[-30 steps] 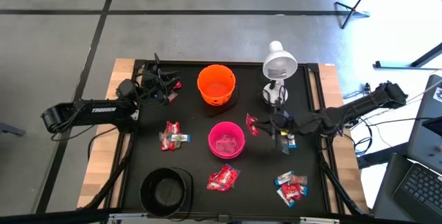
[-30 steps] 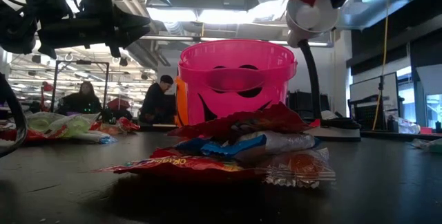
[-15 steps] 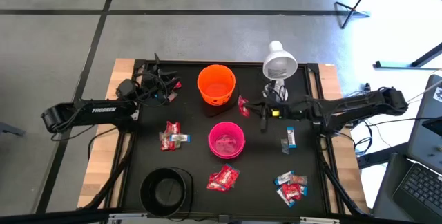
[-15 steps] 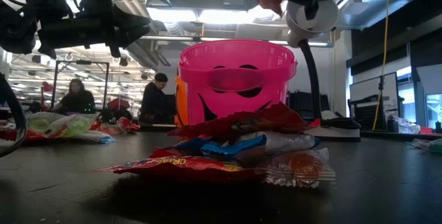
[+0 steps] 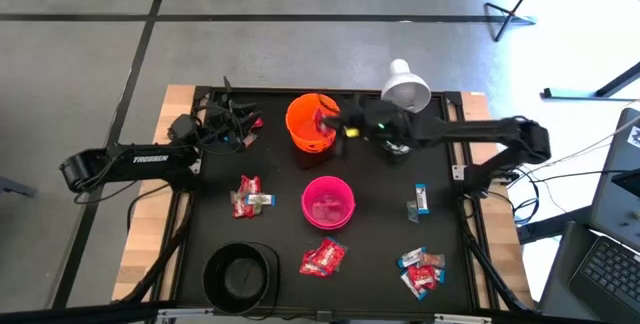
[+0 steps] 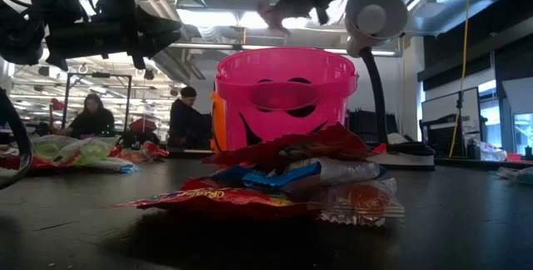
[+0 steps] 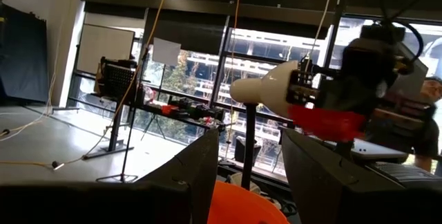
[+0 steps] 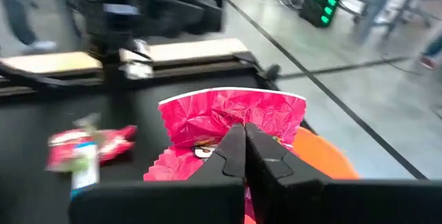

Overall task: Sort candy
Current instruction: Put the red candy into the orange bucket, then put the gummy into the pink bucket

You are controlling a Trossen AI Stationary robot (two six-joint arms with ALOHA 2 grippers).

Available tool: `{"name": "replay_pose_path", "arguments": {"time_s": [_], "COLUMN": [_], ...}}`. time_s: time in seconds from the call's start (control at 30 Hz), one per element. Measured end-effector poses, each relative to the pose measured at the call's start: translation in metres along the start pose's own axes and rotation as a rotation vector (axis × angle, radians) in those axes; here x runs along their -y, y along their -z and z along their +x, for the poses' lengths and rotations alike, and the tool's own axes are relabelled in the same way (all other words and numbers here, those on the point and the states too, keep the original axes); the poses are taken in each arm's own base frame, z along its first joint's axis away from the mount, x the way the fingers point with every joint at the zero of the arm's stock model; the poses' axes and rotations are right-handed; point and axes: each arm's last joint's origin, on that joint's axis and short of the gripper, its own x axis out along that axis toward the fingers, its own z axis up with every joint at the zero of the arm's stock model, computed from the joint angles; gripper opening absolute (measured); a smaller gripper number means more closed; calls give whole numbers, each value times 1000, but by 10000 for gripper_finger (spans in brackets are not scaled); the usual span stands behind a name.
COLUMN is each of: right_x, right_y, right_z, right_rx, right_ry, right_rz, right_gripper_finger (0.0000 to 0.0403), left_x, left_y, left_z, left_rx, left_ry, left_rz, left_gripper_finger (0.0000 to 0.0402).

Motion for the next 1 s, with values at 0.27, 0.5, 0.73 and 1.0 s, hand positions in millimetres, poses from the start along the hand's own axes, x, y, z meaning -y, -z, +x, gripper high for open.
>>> {"name": "replay_pose_path", "arguments": {"time_s": [0.27,0.5,0.73,1.0], "right_x": [45,52,46,-2], "right_y": [12,21,0,-42], "right_z": [59,67,47,-28], "right_rx": [-157,-208,-134,-64], "right_ry": [77,47,-26,-185], "right_rz": [130,157,149,42], "right_gripper_finger": [3,63,161,177], "left_x": [0,0,0,0], "left_y": [1,1,1,1], "left_z": [0,0,0,0], "left_rx": [-8,-11,-11,-11], "left_ry": [-3,-4,-4,-4], "left_rz": [-2,-3,-3,-3], "left_gripper_finger": [151,151,151,151]}}
